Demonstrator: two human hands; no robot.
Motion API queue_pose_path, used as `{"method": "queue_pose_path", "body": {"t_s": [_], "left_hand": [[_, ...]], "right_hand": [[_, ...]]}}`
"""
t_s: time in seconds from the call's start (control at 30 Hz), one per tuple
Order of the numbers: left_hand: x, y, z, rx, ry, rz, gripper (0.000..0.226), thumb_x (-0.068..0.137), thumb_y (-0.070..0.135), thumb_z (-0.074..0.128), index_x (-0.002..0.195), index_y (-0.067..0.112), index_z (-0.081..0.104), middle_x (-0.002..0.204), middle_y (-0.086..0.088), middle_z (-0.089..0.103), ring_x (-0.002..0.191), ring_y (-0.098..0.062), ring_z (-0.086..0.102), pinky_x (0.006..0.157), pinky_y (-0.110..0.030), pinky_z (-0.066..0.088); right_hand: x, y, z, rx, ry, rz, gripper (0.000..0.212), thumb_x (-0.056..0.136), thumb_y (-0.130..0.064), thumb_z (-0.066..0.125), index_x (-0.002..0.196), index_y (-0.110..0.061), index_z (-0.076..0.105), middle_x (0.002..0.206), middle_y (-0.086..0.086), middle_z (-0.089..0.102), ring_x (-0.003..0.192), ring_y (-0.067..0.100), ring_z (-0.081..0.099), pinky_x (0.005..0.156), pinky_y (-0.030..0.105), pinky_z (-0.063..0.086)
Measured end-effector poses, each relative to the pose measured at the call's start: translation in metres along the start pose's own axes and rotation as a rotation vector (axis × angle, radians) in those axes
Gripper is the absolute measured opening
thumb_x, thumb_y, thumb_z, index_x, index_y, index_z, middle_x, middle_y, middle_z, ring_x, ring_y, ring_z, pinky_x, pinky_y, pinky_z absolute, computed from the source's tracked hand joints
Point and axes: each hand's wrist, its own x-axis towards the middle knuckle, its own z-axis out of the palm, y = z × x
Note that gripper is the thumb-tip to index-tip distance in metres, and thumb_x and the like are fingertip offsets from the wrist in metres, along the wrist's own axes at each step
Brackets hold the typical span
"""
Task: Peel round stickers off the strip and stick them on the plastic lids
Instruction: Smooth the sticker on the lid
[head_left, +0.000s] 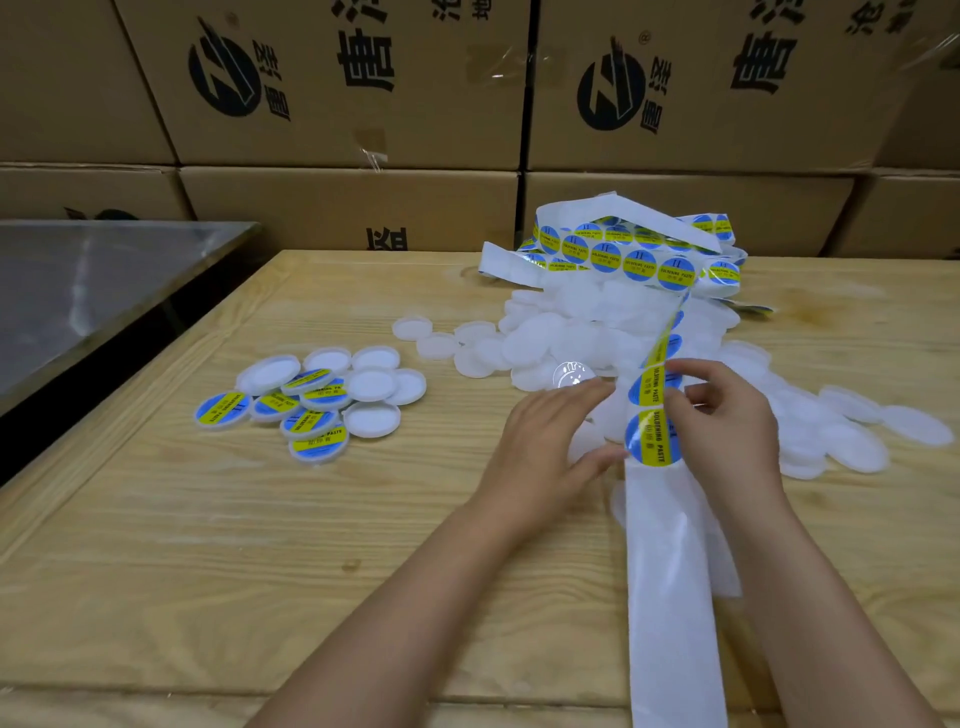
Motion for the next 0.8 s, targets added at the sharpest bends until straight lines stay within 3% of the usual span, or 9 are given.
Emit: {"method": "queue_pose_path", "body": {"t_s": [0.13,0.3,0.47,0.63,0.8], "left_hand": [[0.001,0.003,0.001,-0.155,-0.018,-0.075,0.063,0.076,0.035,0.073,0.132,0.019,0.051,0.129,0.016,0.050,0.116,0.010,0.037,0.100,-0.005,0.022],[0.000,0.005,0.000,-0.132,0.059,-0.121,0.039,0.076,0.025,0.077,0.112,0.016,0.066,0.112,0.005,0.065,0.104,-0.004,0.054,0.089,-0.007,0.034],[0.002,0.003,-0.001,-0.160,0.085,-0.173,0.030,0.072,0.017,0.079,0.101,0.012,0.070,0.101,0.003,0.068,0.095,-0.004,0.056,0.084,-0.007,0.036],[0.001,0.001,0.000,-0.184,0.107,-0.206,0.021,0.072,0.015,0.078,0.092,0.011,0.071,0.093,0.006,0.070,0.088,0.002,0.055,0.078,-0.002,0.035],[0.001,-0.002,0.001,-0.220,0.104,-0.223,0.017,0.070,0.015,0.080,0.083,0.012,0.069,0.088,0.008,0.070,0.085,0.001,0.058,0.078,-0.009,0.040]], "right_hand": [[-0.005,-0.004,0.008,0.062,-0.117,-0.010,0.028,0.083,-0.003,0.054,0.091,-0.025,0.069,0.067,-0.003,0.061,0.065,0.016,0.059,0.063,0.027,0.045],[-0.010,-0.007,0.011,0.118,-0.184,0.012,0.026,0.083,-0.004,0.055,0.084,-0.027,0.068,0.077,0.010,0.069,0.075,0.020,0.063,0.072,0.033,0.047],[-0.013,-0.008,0.014,0.147,-0.207,0.041,0.019,0.085,-0.009,0.059,0.081,-0.023,0.070,0.061,-0.009,0.065,0.059,0.001,0.060,0.065,0.029,0.047],[-0.015,-0.010,0.014,0.159,-0.195,0.034,0.012,0.083,-0.023,0.068,0.071,-0.025,0.070,0.059,-0.006,0.068,0.058,0.006,0.063,0.066,0.031,0.052],[-0.015,-0.008,0.015,0.099,-0.189,0.040,0.017,0.083,-0.008,0.061,0.078,-0.022,0.070,0.063,-0.006,0.069,0.058,0.005,0.064,0.066,0.032,0.053]]}}
